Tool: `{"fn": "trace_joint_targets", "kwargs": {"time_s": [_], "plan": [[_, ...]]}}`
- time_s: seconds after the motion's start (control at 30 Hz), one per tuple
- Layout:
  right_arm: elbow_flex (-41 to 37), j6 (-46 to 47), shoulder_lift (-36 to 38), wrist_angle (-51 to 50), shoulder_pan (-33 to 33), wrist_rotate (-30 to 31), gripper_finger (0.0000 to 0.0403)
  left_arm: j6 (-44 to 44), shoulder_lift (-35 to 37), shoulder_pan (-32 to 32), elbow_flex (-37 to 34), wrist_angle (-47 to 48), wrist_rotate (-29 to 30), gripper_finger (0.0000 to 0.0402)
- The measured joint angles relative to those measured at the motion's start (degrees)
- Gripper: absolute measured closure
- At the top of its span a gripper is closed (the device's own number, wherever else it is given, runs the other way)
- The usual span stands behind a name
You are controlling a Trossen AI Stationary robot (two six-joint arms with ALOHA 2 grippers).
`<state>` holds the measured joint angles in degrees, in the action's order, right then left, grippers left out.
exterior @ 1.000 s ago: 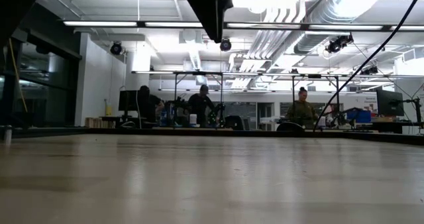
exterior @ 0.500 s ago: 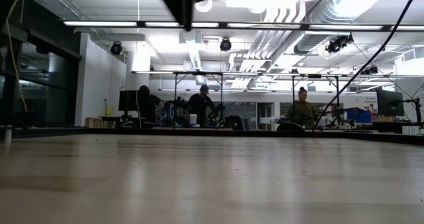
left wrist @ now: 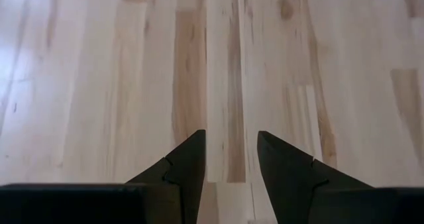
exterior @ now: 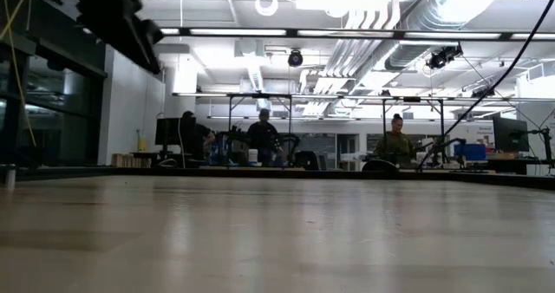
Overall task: Nest bowls inside each other
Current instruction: Return to Home Position
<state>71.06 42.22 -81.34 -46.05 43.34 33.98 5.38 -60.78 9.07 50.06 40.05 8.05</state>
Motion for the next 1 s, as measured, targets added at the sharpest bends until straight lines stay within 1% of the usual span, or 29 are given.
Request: {"fn": "trace_joint_targets", "kwargs": {"time_s": [0.1,0.17,0.23,0.33,0.4,0.5,0.67,0.8,0.93,1.0], "plan": [[-4.03,-0.56,5.01,4.33,-0.46,3.76,0.0234,0.48,7.93,-0.04,-5.87,-2.04,0.02,0.0265],[-7.00,-3.04,8.14,8.26,-0.76,5.71,0.0234,0.26,12.47,-0.03,-8.64,-4.84,0.31,0.0265],[-11.09,-6.11,11.28,13.90,-0.80,7.92,0.0234,-0.35,16.61,-0.02,-11.60,-7.08,1.68,0.0265],[-18.48,-10.01,15.54,23.10,-1.18,8.72,0.0234,-1.05,21.35,-0.06,-15.53,-13.24,2.20,0.0265],[-23.73,-11.50,18.20,29.86,-2.06,7.55,0.0234,-1.36,22.58,-0.06,-17.23,-13.71,2.32,0.0265],[-30.68,-13.83,22.20,38.00,-3.27,5.67,0.0234,-0.90,23.61,-0.03,-18.06,-13.74,4.30,0.0265],[-41.20,-19.43,27.61,53.19,-5.38,-1.10,0.0234,-1.04,23.48,-0.02,-18.12,-14.29,5.68,0.0265],[-48.91,-21.79,31.13,64.24,-6.26,-6.13,0.0234,-0.58,23.48,-0.05,-18.10,-15.28,7.34,0.0265],[-53.81,-23.57,34.89,67.00,-6.39,-8.59,0.0234,-0.36,23.50,-0.06,-18.10,-16.49,7.80,0.0265],[-55.47,-24.58,37.11,67.29,-6.39,-8.98,0.0234,0.51,23.48,-0.06,-18.10,-16.26,9.02,0.0265]]}}
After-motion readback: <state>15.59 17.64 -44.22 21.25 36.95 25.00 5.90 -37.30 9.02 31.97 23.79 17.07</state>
